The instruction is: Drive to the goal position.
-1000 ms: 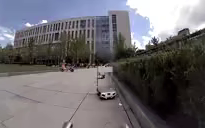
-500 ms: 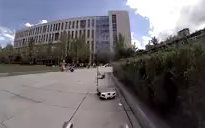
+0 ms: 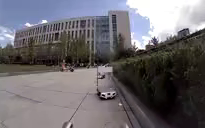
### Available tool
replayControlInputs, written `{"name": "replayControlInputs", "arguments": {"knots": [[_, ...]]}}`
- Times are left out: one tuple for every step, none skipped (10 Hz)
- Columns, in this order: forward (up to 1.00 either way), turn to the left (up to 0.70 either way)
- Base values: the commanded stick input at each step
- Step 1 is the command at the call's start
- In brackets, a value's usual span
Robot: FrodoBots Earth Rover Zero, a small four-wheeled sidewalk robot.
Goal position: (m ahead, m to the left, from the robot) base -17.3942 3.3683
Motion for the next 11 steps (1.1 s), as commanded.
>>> {"name": "replayControlInputs", "arguments": {"knots": [[0.05, 0.01], [0.05, 0.01], [0.05, 0.01], [0.06, 0.01], [0.05, 0.01], [0.05, 0.01], [0.05, 0.01], [0.05, 0.01], [0.05, 0.01], [0.05, 0.01], [0.05, 0.02]]}}
